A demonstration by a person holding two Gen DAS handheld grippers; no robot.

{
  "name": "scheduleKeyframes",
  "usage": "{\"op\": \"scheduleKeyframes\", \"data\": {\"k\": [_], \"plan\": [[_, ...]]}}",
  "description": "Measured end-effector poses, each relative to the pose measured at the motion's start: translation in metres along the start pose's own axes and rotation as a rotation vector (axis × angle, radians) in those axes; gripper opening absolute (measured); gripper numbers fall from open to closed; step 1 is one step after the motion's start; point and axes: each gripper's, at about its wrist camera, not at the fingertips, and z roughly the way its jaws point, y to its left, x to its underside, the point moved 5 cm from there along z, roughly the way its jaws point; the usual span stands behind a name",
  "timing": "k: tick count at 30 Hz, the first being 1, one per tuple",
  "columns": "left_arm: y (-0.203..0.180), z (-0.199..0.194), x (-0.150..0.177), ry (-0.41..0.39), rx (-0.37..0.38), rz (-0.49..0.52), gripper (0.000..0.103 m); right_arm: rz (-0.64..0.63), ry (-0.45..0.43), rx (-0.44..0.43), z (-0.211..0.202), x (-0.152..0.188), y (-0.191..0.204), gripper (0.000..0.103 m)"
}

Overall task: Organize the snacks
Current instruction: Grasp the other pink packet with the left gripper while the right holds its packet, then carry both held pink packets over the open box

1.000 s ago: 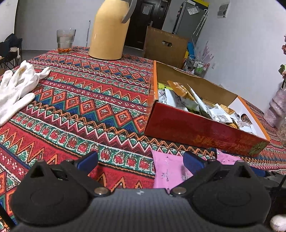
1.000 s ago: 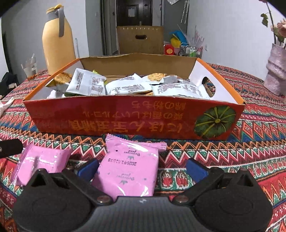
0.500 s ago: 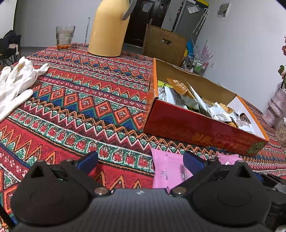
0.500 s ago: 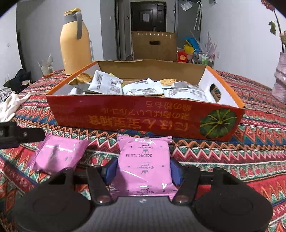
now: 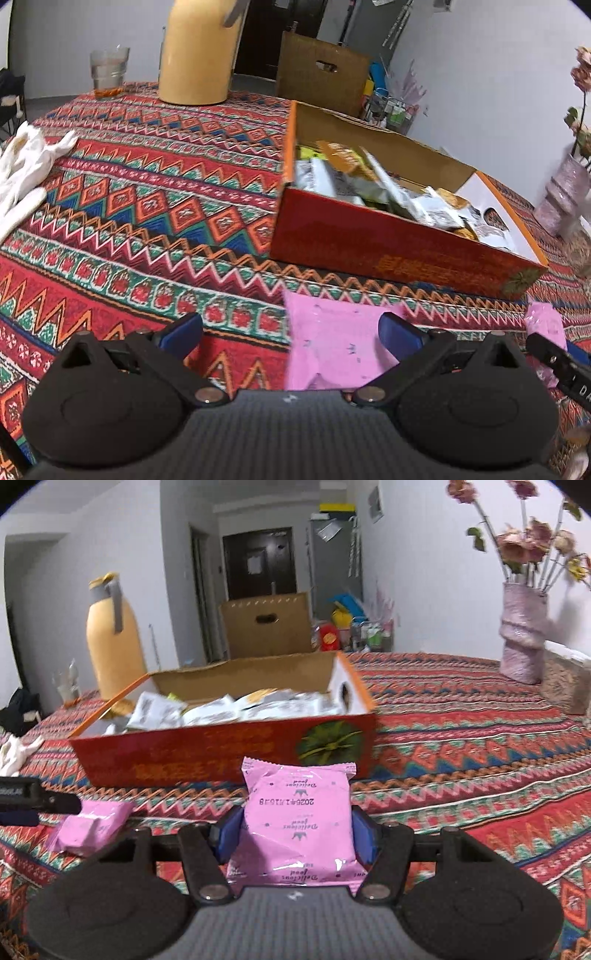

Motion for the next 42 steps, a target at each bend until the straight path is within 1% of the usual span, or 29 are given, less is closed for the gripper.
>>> {"op": "scheduleKeyframes", "data": {"k": [5, 11, 15, 21, 23, 39, 41, 42], "plan": [[-0.022, 0.002, -0.003, 0.022, -0.031, 0.039, 0.103, 0.016, -0.047, 0.006, -0.001, -0.001, -0.019, 0.06], [-0.049, 0.015, -0.002, 0.073, -0.086, 0.096, 0.103, 0.036, -0.087, -0.038, 0.001, 0.002, -0.022, 0.06], [-0.056, 0.023, -0.001, 0.096, -0.116, 0.132, 0.103, 0.043, -0.105, -0.063, 0.0, 0.002, -0.021, 0.06], [-0.058, 0.037, 0.009, 0.154, -0.146, 0.133, 0.103, 0.04, -0.121, -0.089, -0.003, 0.005, -0.019, 0.061], [-0.057, 0.038, 0.01, 0.149, -0.171, 0.148, 0.103, 0.038, -0.126, -0.091, -0.005, 0.006, -0.019, 0.06], [-0.057, 0.038, 0.011, 0.135, -0.179, 0.146, 0.103, 0.025, -0.127, -0.079, -0.005, 0.008, -0.016, 0.061], [-0.058, 0.035, 0.013, 0.126, -0.175, 0.152, 0.099, 0.021, -0.125, -0.076, -0.005, 0.008, -0.016, 0.061], [-0.059, 0.033, 0.013, 0.119, -0.172, 0.156, 0.091, 0.019, -0.124, -0.075, -0.005, 0.008, -0.016, 0.061]]}}
